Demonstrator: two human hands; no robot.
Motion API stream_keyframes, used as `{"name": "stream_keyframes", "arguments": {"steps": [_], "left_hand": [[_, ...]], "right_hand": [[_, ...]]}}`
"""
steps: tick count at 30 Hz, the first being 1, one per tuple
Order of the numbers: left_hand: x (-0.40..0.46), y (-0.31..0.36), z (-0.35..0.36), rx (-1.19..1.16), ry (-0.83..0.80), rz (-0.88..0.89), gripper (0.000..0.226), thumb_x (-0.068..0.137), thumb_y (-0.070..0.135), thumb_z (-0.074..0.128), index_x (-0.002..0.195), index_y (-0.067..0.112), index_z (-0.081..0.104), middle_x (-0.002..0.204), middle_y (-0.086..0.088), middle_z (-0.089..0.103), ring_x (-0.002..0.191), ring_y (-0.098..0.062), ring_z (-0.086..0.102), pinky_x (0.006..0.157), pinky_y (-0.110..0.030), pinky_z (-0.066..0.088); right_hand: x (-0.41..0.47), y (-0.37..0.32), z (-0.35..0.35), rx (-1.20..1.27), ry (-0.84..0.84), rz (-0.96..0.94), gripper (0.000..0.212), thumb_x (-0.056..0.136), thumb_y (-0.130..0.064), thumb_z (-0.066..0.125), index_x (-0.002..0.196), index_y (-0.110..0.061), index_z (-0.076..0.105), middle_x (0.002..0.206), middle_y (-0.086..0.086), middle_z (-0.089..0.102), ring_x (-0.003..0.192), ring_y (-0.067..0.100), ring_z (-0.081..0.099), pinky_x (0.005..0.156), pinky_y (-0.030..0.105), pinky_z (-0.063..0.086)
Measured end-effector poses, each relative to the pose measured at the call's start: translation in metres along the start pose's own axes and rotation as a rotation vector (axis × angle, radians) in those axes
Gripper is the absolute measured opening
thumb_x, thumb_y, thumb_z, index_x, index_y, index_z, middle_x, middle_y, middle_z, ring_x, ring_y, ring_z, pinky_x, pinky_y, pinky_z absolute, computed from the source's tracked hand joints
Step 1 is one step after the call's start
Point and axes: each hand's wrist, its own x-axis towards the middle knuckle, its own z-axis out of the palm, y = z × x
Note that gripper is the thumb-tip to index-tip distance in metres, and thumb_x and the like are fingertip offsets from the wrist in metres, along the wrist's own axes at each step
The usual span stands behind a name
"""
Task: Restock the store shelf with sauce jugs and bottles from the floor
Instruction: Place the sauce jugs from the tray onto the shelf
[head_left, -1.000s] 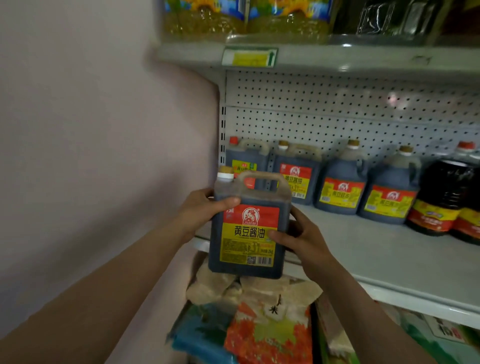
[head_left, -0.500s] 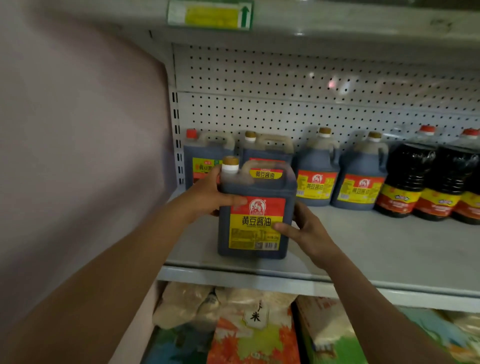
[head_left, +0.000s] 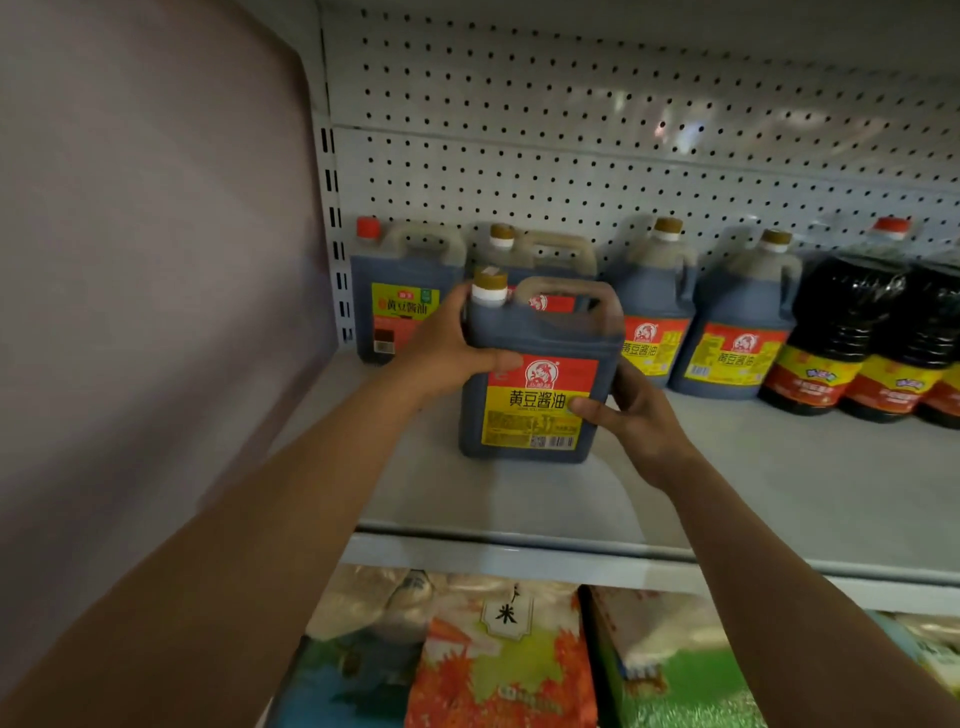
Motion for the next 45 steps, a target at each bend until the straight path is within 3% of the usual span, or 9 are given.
{"name": "stream_keyframes", "arguments": {"steps": [7,15,18,22,29,33,39,43,45], "left_hand": [[0.011,0.0,0.005,-0.051,-0.007,0.005,0.089,0.075,0.021,0.086,0.147,0.029,0.034,0.128,0.009,0.055,0.12,-0.017,0.056,0.085,-0.033,0.054],[-0.023,-0.01,0.031,-0.122,0.137,-0.017,0.079,0.082,0.028,0.08,0.148,0.028,0.037,0.143,0.001,0.054,0.129,-0.02,0.052,0.107,-0.045,0.045],[-0.049,-0.018,0.04,-0.195,0.166,-0.087,0.06,0.081,0.039,0.077,0.135,0.025,0.053,0.132,0.004,0.062,0.121,-0.017,0.058,0.108,-0.048,0.045],[-0.095,-0.021,0.054,-0.234,0.219,-0.176,0.065,0.092,0.035,0.07,0.146,0.013,0.043,0.141,0.001,0.054,0.125,-0.014,0.053,0.098,-0.027,0.04],[-0.192,-0.047,0.109,-0.244,0.353,-0.305,0.056,0.087,0.045,0.072,0.132,0.018,0.055,0.113,0.005,0.064,0.102,-0.013,0.065,0.092,-0.031,0.054],[-0.247,-0.079,0.156,-0.255,0.405,-0.386,0.054,0.077,0.051,0.074,0.113,0.012,0.064,0.091,0.004,0.07,0.075,-0.01,0.067,0.071,-0.035,0.057],[-0.323,-0.149,0.224,-0.238,0.324,-0.575,0.034,0.085,0.038,0.075,0.111,0.018,0.064,0.097,0.008,0.069,0.089,-0.011,0.066,0.092,-0.043,0.056],[-0.37,-0.198,0.25,-0.258,0.195,-0.749,0.038,0.088,0.037,0.074,0.12,0.021,0.061,0.122,0.001,0.068,0.101,-0.009,0.064,0.099,-0.041,0.053],[-0.394,-0.222,0.26,-0.219,0.103,-0.829,0.051,0.086,0.039,0.075,0.131,0.022,0.058,0.132,0.003,0.062,0.114,-0.012,0.061,0.104,-0.035,0.047]], "right_hand": [[0.007,0.002,-0.002,-0.048,-0.032,-0.001,0.062,0.081,-0.017,0.077,0.137,-0.005,0.053,0.132,0.01,0.067,0.125,0.025,0.062,0.101,0.04,0.053],[-0.025,-0.012,0.005,-0.17,0.031,0.126,0.039,0.092,-0.014,0.074,0.129,-0.011,0.062,0.124,0.002,0.069,0.099,0.005,0.066,0.082,0.025,0.05],[-0.051,-0.012,-0.003,-0.195,0.08,0.201,0.057,0.09,-0.027,0.076,0.141,-0.014,0.054,0.133,-0.001,0.06,0.121,0.011,0.058,0.099,0.028,0.047],[-0.089,-0.015,-0.016,-0.268,0.114,0.263,0.077,0.083,-0.047,0.079,0.147,-0.016,0.049,0.145,0.005,0.056,0.131,0.018,0.055,0.111,0.044,0.045],[-0.172,-0.009,-0.031,-0.238,0.13,0.215,0.057,0.084,-0.045,0.079,0.13,-0.013,0.065,0.102,-0.003,0.073,0.091,0.004,0.07,0.073,0.027,0.06],[-0.223,0.027,-0.037,-0.288,0.084,0.263,0.051,0.073,-0.06,0.077,0.112,-0.026,0.074,0.094,-0.006,0.076,0.085,0.011,0.07,0.081,0.037,0.059],[-0.295,0.114,-0.042,-0.278,-0.099,0.454,0.044,0.079,-0.051,0.08,0.111,-0.02,0.076,0.096,-0.004,0.077,0.088,0.01,0.071,0.088,0.047,0.06],[-0.336,0.169,-0.034,-0.239,-0.238,0.638,0.038,0.089,-0.029,0.077,0.121,-0.008,0.072,0.111,0.007,0.074,0.075,-0.004,0.066,0.079,0.021,0.057],[-0.356,0.198,-0.028,-0.232,-0.303,0.702,0.047,0.083,-0.039,0.08,0.12,-0.012,0.072,0.111,0.002,0.073,0.075,-0.01,0.065,0.08,0.014,0.054]]}}
